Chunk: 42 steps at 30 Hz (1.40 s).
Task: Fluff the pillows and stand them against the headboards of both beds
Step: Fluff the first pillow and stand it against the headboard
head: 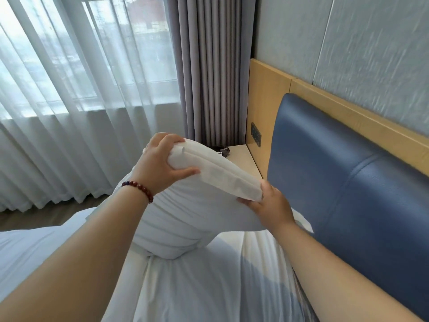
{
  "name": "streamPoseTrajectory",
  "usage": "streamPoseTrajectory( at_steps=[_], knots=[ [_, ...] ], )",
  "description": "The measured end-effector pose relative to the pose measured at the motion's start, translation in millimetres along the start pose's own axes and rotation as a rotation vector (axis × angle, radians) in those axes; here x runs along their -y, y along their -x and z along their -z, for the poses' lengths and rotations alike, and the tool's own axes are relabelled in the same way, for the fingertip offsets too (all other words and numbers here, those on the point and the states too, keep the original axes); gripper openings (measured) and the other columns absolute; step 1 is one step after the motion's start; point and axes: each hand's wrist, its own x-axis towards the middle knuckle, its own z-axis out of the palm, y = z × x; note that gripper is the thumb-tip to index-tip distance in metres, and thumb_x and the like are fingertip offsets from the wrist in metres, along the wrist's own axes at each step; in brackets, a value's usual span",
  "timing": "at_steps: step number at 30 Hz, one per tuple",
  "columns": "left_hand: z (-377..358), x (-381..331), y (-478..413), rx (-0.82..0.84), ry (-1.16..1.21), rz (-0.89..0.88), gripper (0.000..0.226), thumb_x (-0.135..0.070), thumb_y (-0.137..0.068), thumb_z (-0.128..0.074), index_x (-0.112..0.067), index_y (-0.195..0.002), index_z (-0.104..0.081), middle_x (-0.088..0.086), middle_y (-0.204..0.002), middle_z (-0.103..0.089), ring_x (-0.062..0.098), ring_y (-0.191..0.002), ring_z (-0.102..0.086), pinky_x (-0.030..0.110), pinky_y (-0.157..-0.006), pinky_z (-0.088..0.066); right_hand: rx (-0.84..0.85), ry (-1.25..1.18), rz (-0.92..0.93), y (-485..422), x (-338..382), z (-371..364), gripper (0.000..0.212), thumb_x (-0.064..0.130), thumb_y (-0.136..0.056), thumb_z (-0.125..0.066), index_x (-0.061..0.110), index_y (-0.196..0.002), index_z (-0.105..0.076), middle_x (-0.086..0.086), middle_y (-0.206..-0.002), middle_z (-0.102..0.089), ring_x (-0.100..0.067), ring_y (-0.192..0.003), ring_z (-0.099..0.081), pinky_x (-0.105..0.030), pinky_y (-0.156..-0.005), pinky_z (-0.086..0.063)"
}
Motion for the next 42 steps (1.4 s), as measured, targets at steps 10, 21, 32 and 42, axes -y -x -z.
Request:
streamPoseTrajectory(
  at_steps=[10,21,32,42],
  knots=[
    [65.7,-46.0,-79.5,-0.373,0.080,-0.201,0.044,-0.059,-0.069,-0.075,-0.027,-0.092,-0.056,-0.006,-0.094,-0.053,-0.004,-0.080,-0.040,-0.002,-0.074,-0.029,-0.108,-0.225,0.067,5.7,93.9,86.6,0.065,0.086,-0.053,-0.055,0.036,-0.094,-0.064,0.017,-0.085,-0.066,0.002,-0.079,-0.058,-0.026,-0.063,-0.046],
    [-103.7,-95.1,-62.8,0.151,0.196,-0.058,0.064,-0.047,-0.093,-0.056,-0.016,-0.145,-0.037,0.010,-0.154,-0.032,0.028,-0.141,-0.029,0.041,-0.117,-0.022,-0.212,0.216,-0.337,44.0,-1.2,101.4,0.076,0.091,-0.068,-0.039,0.020,-0.097,-0.042,-0.003,-0.094,-0.063,-0.026,-0.078,-0.055,-0.037,-0.064,-0.046],
    [-241.7,-67.3,66.0,0.549,0.568,0.345,0.058,-0.052,-0.102,-0.023,-0.037,-0.154,-0.001,-0.012,-0.162,0.013,0.006,-0.147,0.011,0.032,-0.118,0.005,-0.109,0.702,-0.210,60.9,-49.3,56.4,0.098,0.084,-0.076,-0.034,0.034,-0.152,0.001,-0.010,-0.147,-0.030,-0.032,-0.112,-0.047,-0.042,-0.087,-0.045],
    [-324.1,-7.3,121.6,0.516,0.754,0.795,0.064,-0.061,-0.097,-0.011,-0.035,-0.155,-0.004,-0.011,-0.163,-0.003,0.010,-0.148,-0.006,0.038,-0.122,-0.006,-0.073,0.738,-0.090,44.4,-100.8,-6.0,0.089,0.079,-0.083,-0.031,0.036,-0.153,0.003,-0.004,-0.163,-0.006,-0.028,-0.134,-0.034,-0.043,-0.097,-0.042]
  ],
)
